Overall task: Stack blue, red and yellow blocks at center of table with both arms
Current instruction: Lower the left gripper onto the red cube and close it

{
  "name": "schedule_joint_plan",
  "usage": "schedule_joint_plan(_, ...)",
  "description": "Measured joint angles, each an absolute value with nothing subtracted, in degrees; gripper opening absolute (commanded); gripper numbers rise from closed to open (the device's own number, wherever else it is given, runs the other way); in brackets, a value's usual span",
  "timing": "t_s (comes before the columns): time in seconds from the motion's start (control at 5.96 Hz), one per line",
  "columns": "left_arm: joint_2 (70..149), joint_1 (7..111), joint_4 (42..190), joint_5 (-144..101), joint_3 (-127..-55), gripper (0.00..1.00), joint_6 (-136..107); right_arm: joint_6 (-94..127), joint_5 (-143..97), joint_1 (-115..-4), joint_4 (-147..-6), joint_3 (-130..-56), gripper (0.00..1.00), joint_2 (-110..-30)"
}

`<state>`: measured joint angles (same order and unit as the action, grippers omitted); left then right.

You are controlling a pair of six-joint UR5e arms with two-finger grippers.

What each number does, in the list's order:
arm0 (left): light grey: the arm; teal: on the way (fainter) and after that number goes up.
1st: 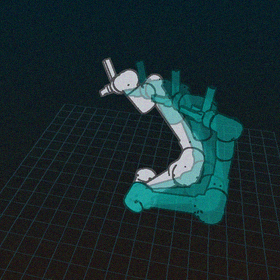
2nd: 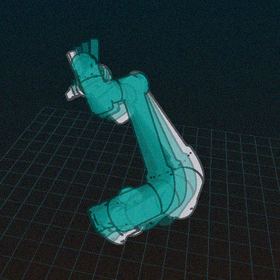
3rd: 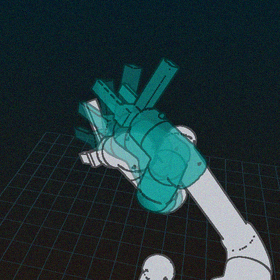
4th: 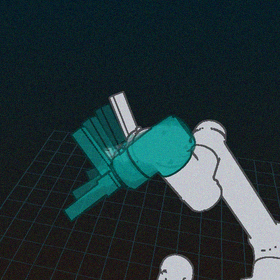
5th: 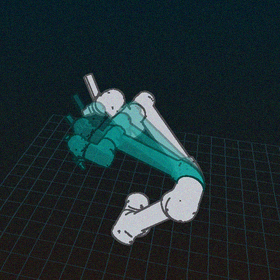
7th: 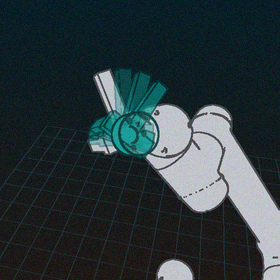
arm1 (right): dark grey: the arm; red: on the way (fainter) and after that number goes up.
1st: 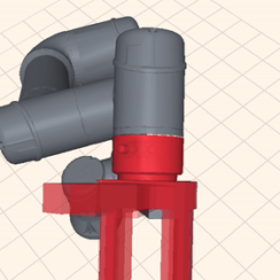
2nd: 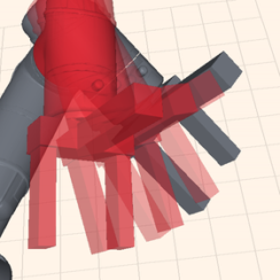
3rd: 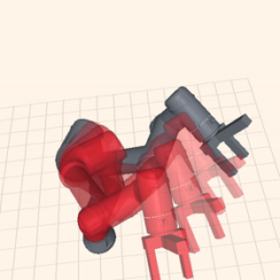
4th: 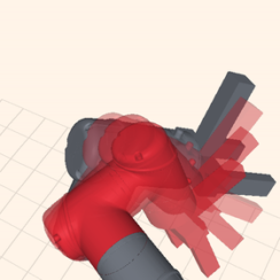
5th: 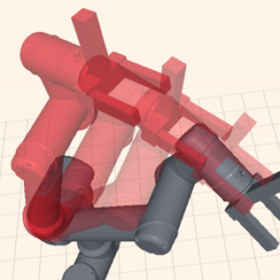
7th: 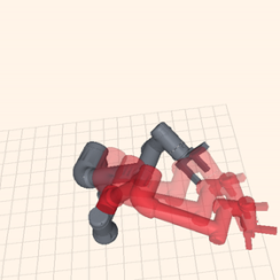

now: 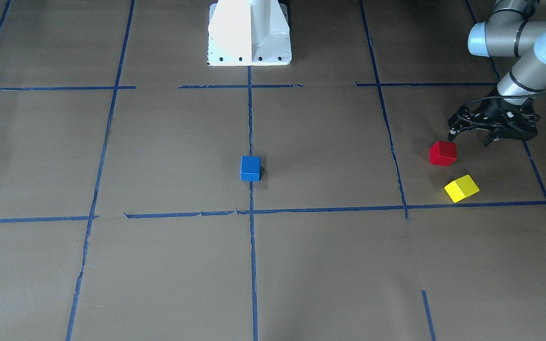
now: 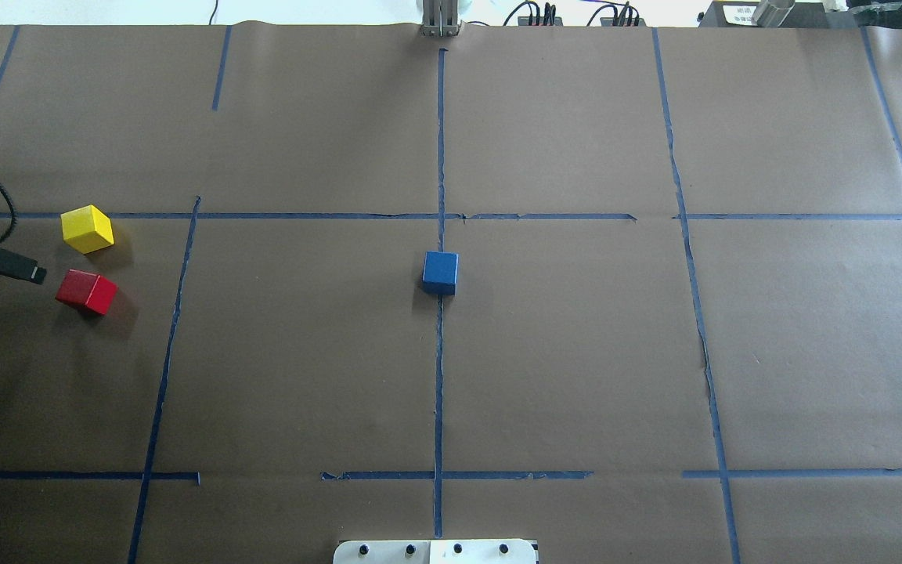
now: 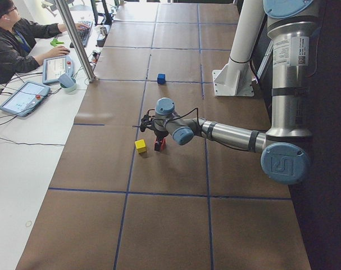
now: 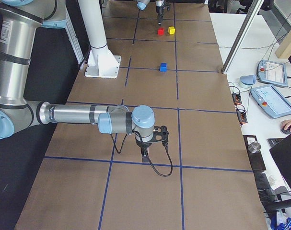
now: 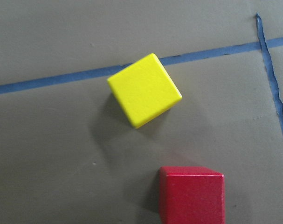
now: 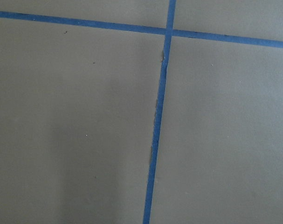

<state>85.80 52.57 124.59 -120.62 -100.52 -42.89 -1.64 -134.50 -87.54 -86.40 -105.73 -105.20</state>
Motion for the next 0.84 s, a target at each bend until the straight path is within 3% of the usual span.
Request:
schedule_joint_plan(0.67,88.5,48.0,125.0,-117.9,-96.7,1.0,-46.8,-1.8,-134.5,-87.5,-86.4,-105.4,1.0,-105.3)
schedule_joint_plan(0.84,89.6,47.9,125.1,-117.7,-95.7,0.84,-46.8,-1.8,-134.5,-87.5,-86.4,-105.3,1.0,-105.2)
